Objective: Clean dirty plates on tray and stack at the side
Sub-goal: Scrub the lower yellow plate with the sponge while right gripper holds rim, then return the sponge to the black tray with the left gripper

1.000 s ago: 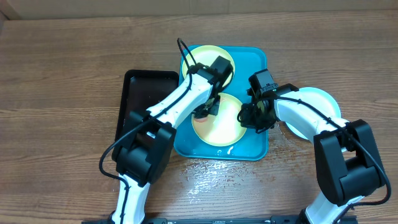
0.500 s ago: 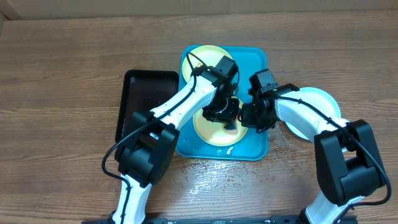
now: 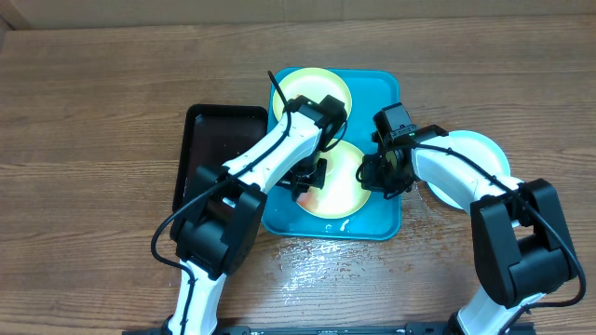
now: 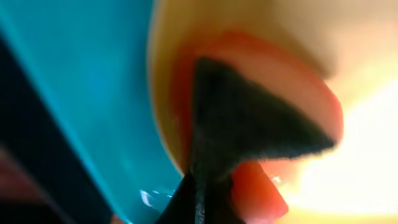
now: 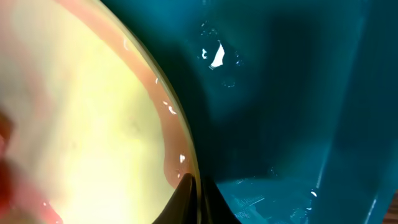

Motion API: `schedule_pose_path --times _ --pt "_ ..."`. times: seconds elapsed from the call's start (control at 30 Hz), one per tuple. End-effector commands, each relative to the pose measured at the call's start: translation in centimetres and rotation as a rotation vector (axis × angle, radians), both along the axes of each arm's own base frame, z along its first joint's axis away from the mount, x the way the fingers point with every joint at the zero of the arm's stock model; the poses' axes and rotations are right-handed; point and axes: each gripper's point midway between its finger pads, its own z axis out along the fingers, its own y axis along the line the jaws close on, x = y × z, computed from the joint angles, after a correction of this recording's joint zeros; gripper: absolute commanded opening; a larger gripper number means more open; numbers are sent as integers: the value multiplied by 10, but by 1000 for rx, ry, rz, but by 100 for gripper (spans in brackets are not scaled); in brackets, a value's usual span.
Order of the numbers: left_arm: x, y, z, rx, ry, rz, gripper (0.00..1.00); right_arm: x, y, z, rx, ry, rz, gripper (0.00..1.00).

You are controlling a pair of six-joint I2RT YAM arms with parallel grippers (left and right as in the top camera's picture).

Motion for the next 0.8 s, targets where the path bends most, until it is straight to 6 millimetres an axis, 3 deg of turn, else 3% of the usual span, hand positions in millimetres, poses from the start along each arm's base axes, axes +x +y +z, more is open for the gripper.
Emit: schedule_pose_path --times 0.0,0.2,0.37,0.43,0.53,0.63,0.77 --pt "16 28 5 154 -85 38 4 -1 -15 -5 -71 -2 -9 4" --pt "28 5 29 41 -125 89 4 -1 -15 -5 -70 -3 -9 4" --pt "36 -27 75 -191 -148 89 4 -1 -15 -5 -70 -2 -9 4" --pt "37 -30 100 -287 -156 87 4 -1 -15 -5 -71 -1 -9 4" --pt "42 -7 134 -324 -218 118 4 -1 -15 -5 -72 1 -9 4" --pt "50 44 158 -251 -298 184 4 -1 -15 -5 -70 -2 -9 4" --pt "51 117 161 -76 -308 295 5 1 -14 -5 -68 -10 -9 4"
